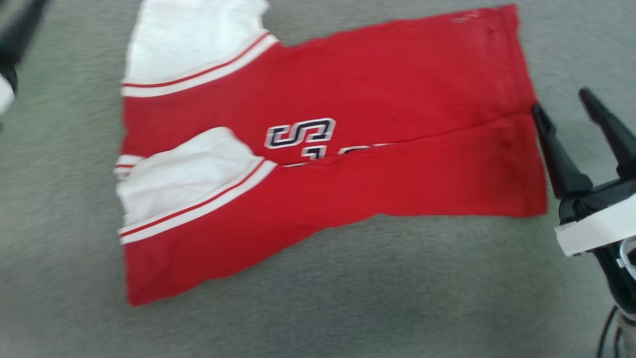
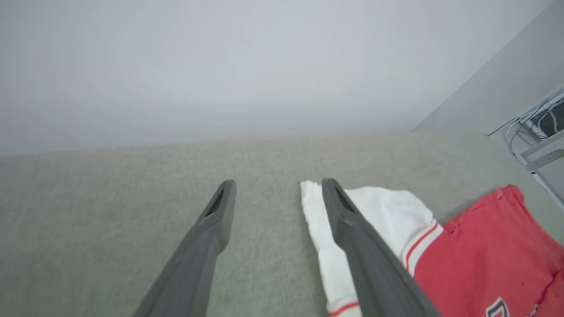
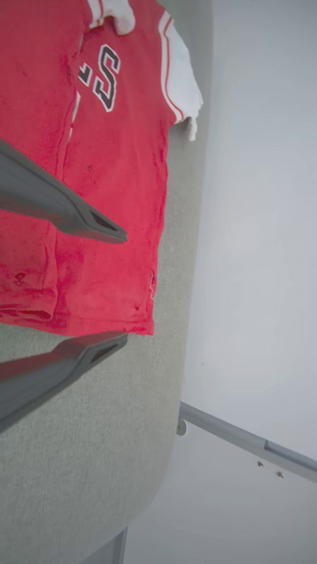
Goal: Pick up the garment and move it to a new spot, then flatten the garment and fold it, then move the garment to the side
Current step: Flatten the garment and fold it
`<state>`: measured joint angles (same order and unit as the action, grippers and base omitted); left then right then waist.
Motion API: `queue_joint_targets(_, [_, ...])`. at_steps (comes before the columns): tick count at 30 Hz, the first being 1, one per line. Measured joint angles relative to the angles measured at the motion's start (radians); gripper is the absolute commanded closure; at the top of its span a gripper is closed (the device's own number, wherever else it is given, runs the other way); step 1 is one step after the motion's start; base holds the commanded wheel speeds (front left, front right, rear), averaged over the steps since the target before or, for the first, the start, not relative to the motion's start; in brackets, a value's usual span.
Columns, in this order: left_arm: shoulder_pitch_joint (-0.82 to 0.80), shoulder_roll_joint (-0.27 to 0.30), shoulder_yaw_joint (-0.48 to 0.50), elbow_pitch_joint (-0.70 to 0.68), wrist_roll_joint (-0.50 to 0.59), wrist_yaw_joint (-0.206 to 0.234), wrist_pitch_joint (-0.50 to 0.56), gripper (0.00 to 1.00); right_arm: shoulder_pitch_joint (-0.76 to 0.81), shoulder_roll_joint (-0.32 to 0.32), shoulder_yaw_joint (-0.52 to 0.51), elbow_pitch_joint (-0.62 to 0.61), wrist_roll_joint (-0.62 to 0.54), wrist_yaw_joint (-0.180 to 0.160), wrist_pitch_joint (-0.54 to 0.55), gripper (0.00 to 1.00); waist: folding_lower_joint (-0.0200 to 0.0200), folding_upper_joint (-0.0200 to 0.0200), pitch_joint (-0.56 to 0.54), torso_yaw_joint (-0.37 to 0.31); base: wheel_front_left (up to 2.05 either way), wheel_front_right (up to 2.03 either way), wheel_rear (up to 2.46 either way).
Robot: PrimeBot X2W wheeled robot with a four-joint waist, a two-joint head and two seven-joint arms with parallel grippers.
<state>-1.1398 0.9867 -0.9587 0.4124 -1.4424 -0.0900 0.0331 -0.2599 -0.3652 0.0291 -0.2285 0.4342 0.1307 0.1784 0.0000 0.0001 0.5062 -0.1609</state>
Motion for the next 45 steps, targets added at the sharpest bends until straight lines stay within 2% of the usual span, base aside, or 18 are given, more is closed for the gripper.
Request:
queue_joint_targets(3, [-0.054, -0.045, 0.01, 0.076, 0.008, 0.002, 0.002, 0.0, 0.002, 0.067, -0.022, 0.01, -0.053, 0.0, -0.102, 0.0, 0.0, -0.0001, 0.011, -0.046, 0.0, 0.0, 0.0])
queue_joint_targets(7, [-0.097, -0.065, -0.026, 0.152, 0.027, -0.007, 0.101, 0.0, 0.025, 0.136, -0.013, 0.011, -0.076, 0.0, -0.174, 0.0, 0.0, -0.0001, 0.025, -0.104, 0.0, 0.0, 0.0])
queue_joint_targets(10, [-0.12, -0.066, -0.056, 0.195, 0.023, -0.016, 0.221, 0.0, 0.045, 0.165, 0.005, 0.013, -0.086, 0.0, -0.19, 0.0, 0.0, 0.0, 0.03, -0.146, 0.0, 0.0, 0.0])
queue_joint_targets(13, [-0.143, -0.058, -0.097, 0.218, 0.008, -0.022, 0.387, 0.0, 0.061, 0.18, 0.027, 0.015, -0.09, 0.0, -0.196, 0.0, 0.0, 0.0, 0.034, -0.184, 0.0, 0.0, 0.0])
queue_joint_targets(17, [-0.202, -0.035, -0.122, 0.237, -0.006, -0.015, 0.58, 0.0, 0.07, 0.196, 0.056, 0.013, -0.094, 0.0, -0.197, 0.0, 0.0, 0.0, 0.046, -0.223, 0.0, 0.0, 0.0])
queue_joint_targets(22, [-0.256, -0.03, -0.138, 0.225, -0.016, -0.015, 0.715, 0.0, 0.08, 0.197, 0.083, 0.018, -0.095, 0.0, -0.191, 0.0, 0.0, 0.0, 0.07, -0.254, 0.0, 0.0, 0.0])
queue_joint_targets(23, [-0.262, -0.032, -0.138, 0.223, -0.019, -0.015, 0.724, 0.07, 0.08, 0.195, 0.089, 0.02, -0.095, 0.0, -0.186, 0.0, 0.0, 0.0, 0.075, -0.257, 0.0, 0.0, 0.0])
queue_joint_targets(24, [-0.269, -0.034, -0.138, 0.221, -0.019, -0.016, 0.728, 0.38, 0.077, 0.191, 0.095, 0.022, -0.095, 0.0, -0.181, 0.0, 0.0, 0.0, 0.079, -0.258, 0.0, 0.0, 0.0])
queue_joint_targets(25, [-0.274, -0.038, -0.138, 0.22, -0.018, -0.016, 0.73, 0.61, 0.07, 0.184, 0.099, 0.026, -0.095, 0.0, -0.174, 0.0, 0.0, 0.0, 0.082, -0.258, 0.0, 0.0, 0.0])
queue_joint_targets(26, [-0.278, -0.041, -0.14, 0.22, -0.017, -0.016, 0.733, 1.0, 0.056, 0.175, 0.102, 0.026, -0.095, 0.0, -0.169, 0.0, 0.0, 0.0, 0.085, -0.256, 0.0, 0.0, 0.0])
queue_joint_targets(32, [-0.29, -0.061, -0.15, 0.223, 0.011, -0.017, 0.722, 1.0, -0.107, 0.11, 0.157, 0.05, -0.099, 0.0, -0.071, 0.0, 0.0, 0.0, 0.094, -0.236, 0.0, 0.0, 0.0])
queue_joint_targets(35, [-0.296, -0.076, -0.149, 0.212, 0.011, -0.024, 0.716, 1.0, -0.215, 0.091, 0.171, 0.116, -0.026, 0.0, 0.049, 0.0, 0.0, 0.0, 0.101, -0.215, 0.0, 0.0, 0.0])
queue_joint_targets(40, [-0.318, -0.106, -0.149, 0.179, 0.023, -0.033, 0.699, 1.0, -0.445, 0.017, 0.195, 0.245, 0.074, 0.0, 0.285, 0.0, 0.0, 0.0, 0.124, -0.167, 0.0, 0.0, 0.0])
queue_joint_targets(45, [-0.334, -0.129, -0.149, 0.147, 0.03, -0.038, 0.679, 1.0, -0.642, -0.01, 0.216, 0.387, 0.125, 0.0, 0.488, 0.0, 0.0, 0.0, 0.147, -0.122, 0.0, 0.0, 0.0])
